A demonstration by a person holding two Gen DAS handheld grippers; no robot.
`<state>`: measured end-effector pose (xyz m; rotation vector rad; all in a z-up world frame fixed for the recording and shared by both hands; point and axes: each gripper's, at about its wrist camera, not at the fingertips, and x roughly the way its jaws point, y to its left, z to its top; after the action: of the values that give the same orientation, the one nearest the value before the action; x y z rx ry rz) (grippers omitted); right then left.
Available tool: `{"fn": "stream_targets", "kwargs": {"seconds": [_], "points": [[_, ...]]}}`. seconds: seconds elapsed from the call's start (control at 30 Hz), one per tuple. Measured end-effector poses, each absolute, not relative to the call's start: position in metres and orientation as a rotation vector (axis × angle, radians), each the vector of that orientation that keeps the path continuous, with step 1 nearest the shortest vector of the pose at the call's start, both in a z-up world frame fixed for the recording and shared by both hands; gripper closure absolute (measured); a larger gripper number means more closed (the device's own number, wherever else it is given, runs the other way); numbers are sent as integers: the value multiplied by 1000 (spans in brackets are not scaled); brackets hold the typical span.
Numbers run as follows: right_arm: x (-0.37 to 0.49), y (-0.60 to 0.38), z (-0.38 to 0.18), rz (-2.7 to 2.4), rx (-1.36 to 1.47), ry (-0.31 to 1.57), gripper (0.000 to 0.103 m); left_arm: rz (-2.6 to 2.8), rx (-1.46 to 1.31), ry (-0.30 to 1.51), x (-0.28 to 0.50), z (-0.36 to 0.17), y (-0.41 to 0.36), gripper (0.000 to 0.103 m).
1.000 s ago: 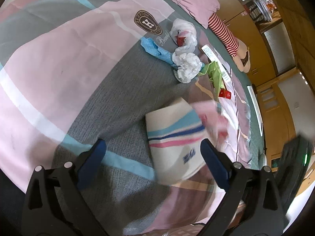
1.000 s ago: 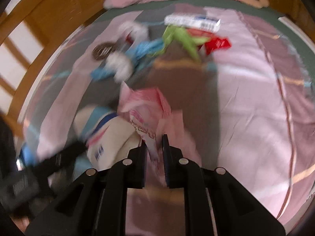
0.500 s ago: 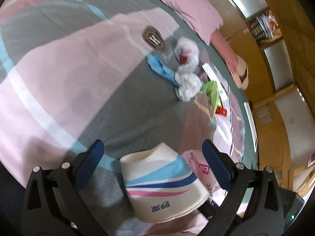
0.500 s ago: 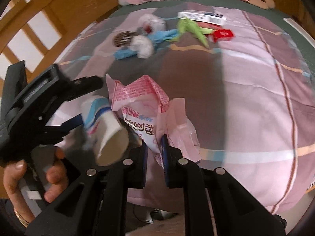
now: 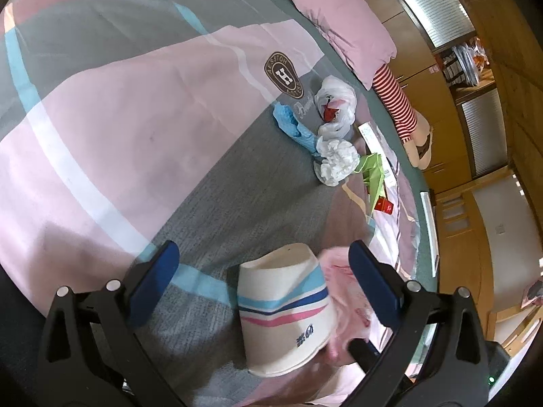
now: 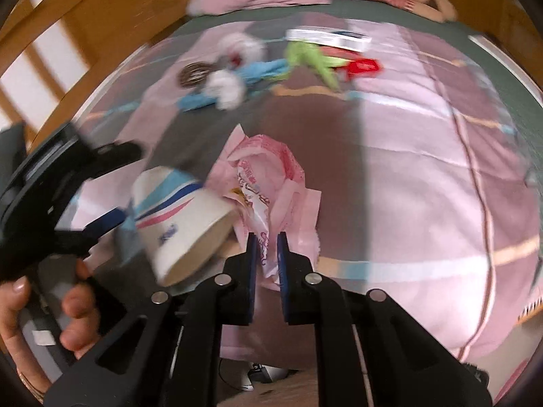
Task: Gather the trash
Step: 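Grasp the white paper cup with the left tool while the right tool holds the pink bag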
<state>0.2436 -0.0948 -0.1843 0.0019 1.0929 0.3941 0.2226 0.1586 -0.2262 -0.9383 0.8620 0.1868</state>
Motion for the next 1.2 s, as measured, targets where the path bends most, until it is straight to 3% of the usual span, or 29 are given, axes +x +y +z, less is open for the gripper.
{"fn": "stream_targets", "kwargs": {"seconds": [0.27,0.77,0.83,0.87,0.9,1.0,1.2], "points": [[247,-151,-187,252,148,1068,91,119,-983,882,228,-231,153,4],[244,-153,-198,240,165,1059,91,-5,-668,1034,249,-234,92,4],[243,-153,-198,238,162,1055,91,1,-607,1036,249,-234,88,16],[242,-153,-197,237,160,1052,91,6,-578,1033,250,-233,86,34],[242,-153,-197,236,159,1049,91,3,-545,1032,250,-232,84,43],[240,-153,-195,239,164,1033,91,-12,-536,984,248,-226,85,54],[234,-157,-176,230,182,980,97,-20,-512,868,238,-205,90,62]]}}
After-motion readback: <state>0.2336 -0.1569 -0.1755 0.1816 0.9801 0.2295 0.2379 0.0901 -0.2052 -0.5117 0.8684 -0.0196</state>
